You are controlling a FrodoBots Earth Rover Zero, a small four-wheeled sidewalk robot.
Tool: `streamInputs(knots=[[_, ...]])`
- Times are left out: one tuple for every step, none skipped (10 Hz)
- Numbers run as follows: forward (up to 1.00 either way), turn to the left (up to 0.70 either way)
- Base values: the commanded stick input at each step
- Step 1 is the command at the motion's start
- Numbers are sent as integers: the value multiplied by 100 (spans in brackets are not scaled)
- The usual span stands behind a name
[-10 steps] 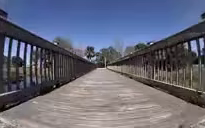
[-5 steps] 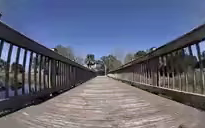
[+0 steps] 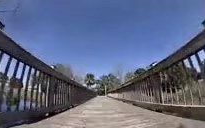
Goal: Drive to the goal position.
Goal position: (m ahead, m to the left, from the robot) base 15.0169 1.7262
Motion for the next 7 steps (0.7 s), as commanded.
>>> streamInputs(knots=[[50, 0], [50, 0], [50, 0], [50, 0], [50, 0], [50, 0], [50, 0]])
